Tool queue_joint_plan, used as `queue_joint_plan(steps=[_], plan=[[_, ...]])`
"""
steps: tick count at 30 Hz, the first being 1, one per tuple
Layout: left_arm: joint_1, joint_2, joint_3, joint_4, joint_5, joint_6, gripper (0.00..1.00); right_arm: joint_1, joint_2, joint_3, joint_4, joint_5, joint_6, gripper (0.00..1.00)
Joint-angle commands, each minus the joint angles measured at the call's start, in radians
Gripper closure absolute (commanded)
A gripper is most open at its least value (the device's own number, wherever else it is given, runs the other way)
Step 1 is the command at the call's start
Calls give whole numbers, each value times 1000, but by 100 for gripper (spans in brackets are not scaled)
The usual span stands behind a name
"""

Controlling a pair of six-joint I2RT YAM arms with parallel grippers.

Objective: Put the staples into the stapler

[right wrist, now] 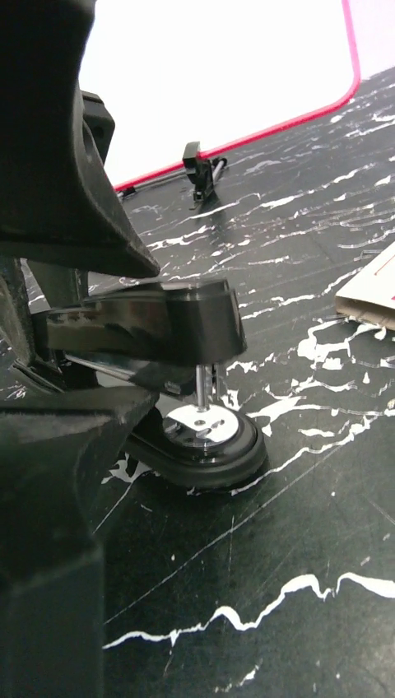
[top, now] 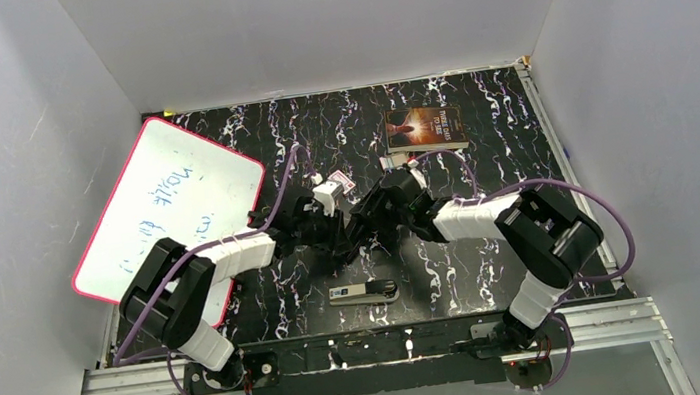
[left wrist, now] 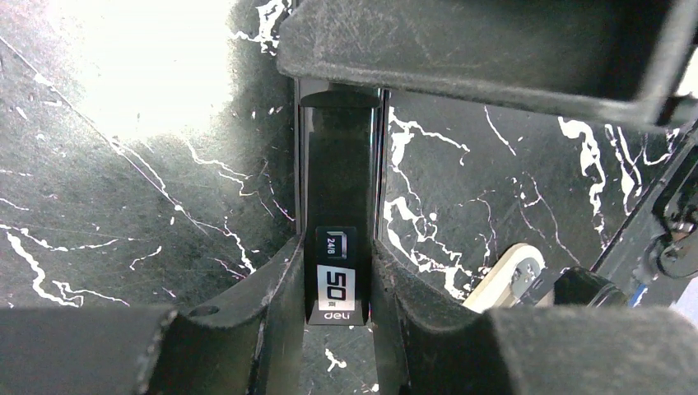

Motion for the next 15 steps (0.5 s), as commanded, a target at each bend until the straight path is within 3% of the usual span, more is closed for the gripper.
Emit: queue_joint_plan(steps=[1,7,15], plan=[[-9,2,44,-101,-26,79,100,-3,-76,15,-11,58,-82,36],[-9,-7,124,-239,-87,252,100,-4,-245,-46,-33,95,-213,23],[-9,-18,154,-394,-126,807,91,-5,-496,-202,-26,185,-549,18]])
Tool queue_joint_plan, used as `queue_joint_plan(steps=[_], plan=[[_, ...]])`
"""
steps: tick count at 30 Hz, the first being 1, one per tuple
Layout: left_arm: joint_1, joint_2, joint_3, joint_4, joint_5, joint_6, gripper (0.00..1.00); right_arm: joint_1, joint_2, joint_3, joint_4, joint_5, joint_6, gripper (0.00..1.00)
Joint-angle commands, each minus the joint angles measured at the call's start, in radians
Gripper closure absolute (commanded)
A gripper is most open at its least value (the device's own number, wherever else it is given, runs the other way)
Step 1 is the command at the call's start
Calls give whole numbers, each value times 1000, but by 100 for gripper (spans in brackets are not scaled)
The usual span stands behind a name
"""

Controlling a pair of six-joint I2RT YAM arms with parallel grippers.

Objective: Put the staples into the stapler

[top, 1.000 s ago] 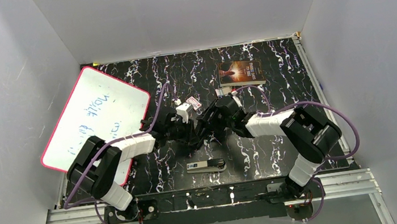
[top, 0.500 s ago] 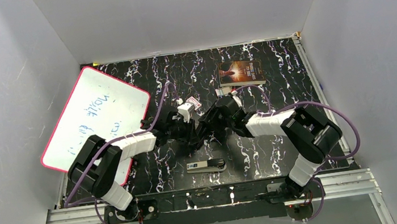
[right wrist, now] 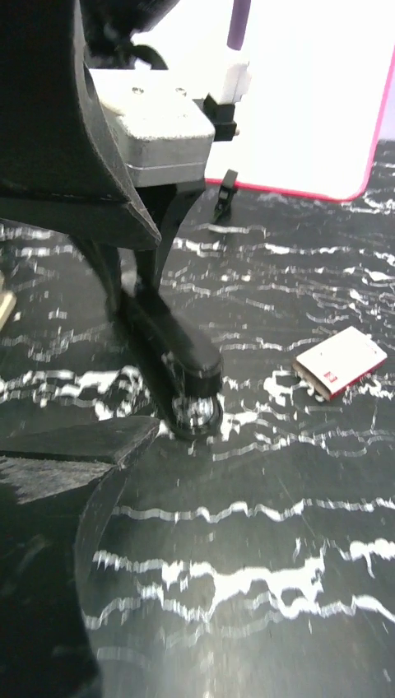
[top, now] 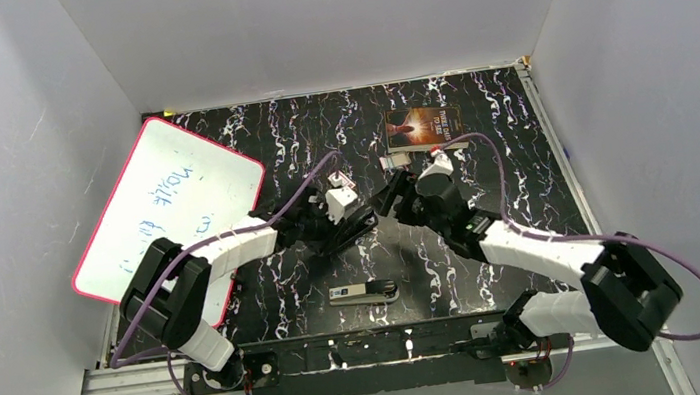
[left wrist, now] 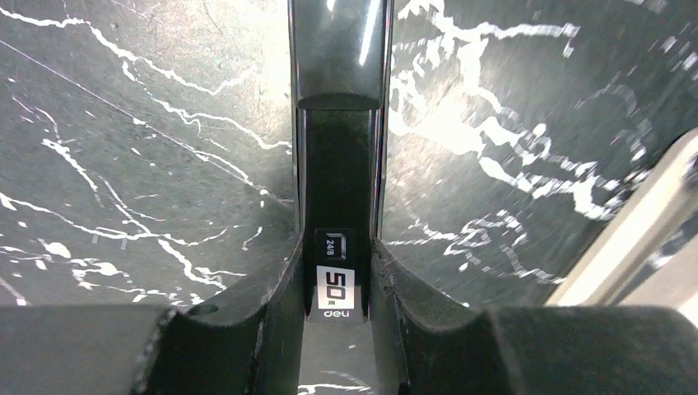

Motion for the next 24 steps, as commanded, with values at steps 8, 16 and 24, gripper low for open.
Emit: queue_joint_plan(steps=[8,16,24], plan=[[0,-33,57,-71,-112,437,37,-4,-311,-128,-5,77,-580,14],[4,-270,-9,104,-182,253,2,-4,-459,-80,-81,147,-756,2],[17,-538,-59,128,-651,-324,2,-4,-481,29,-198,261,-765,2]])
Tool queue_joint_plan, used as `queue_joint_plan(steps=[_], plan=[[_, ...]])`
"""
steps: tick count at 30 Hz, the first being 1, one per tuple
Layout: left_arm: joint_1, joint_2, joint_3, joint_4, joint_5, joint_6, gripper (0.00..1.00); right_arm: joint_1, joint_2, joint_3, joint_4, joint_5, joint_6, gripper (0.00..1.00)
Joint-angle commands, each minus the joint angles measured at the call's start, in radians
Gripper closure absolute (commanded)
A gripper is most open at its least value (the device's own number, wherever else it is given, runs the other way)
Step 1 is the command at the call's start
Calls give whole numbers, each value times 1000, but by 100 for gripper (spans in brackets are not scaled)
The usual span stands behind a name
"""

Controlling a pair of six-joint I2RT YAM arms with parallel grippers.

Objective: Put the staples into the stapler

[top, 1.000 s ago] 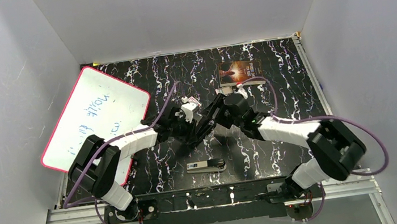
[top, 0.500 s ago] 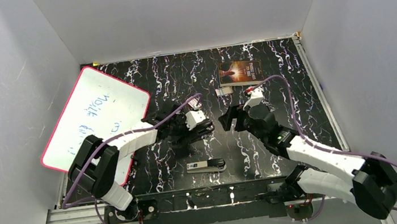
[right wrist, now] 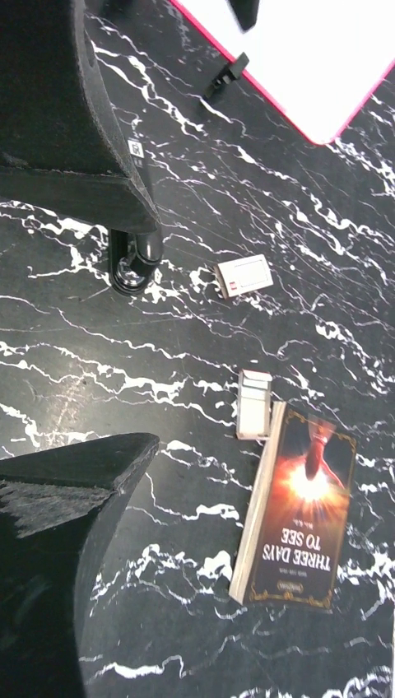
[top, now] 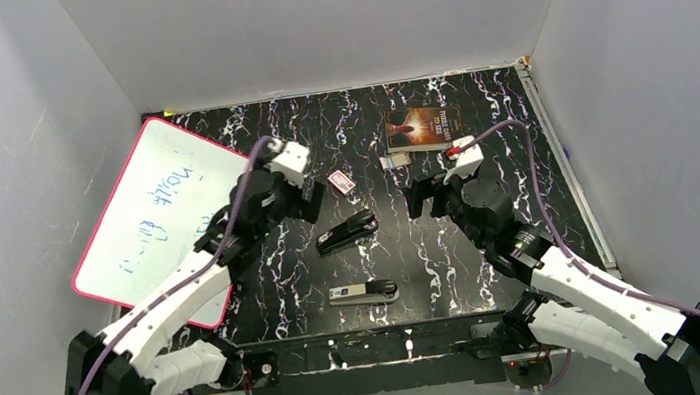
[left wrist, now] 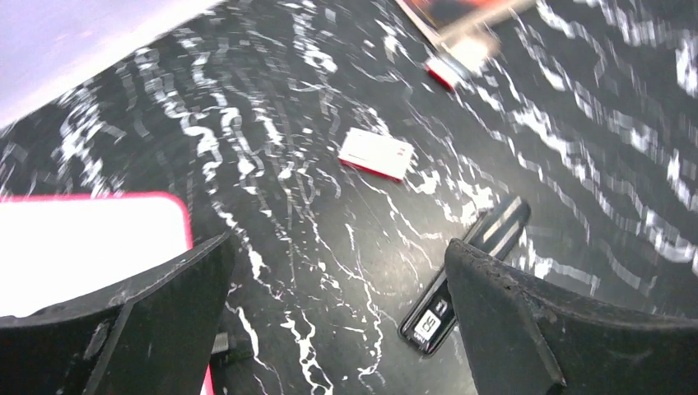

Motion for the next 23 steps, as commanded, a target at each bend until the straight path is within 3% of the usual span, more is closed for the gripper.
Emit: queue_joint_plan(steps=[1,10,23], plan=[[14,-148,-58,-13,-315,-370,2,-4,-32,76,-29,101,-20,2],[16,-443,-245,-32,-525,-481,2,-4,-70,32,-59,249,136,2],[16,-472,-269,-62,-592,-467,2,-4,-58,-4,-30,295,152,2]])
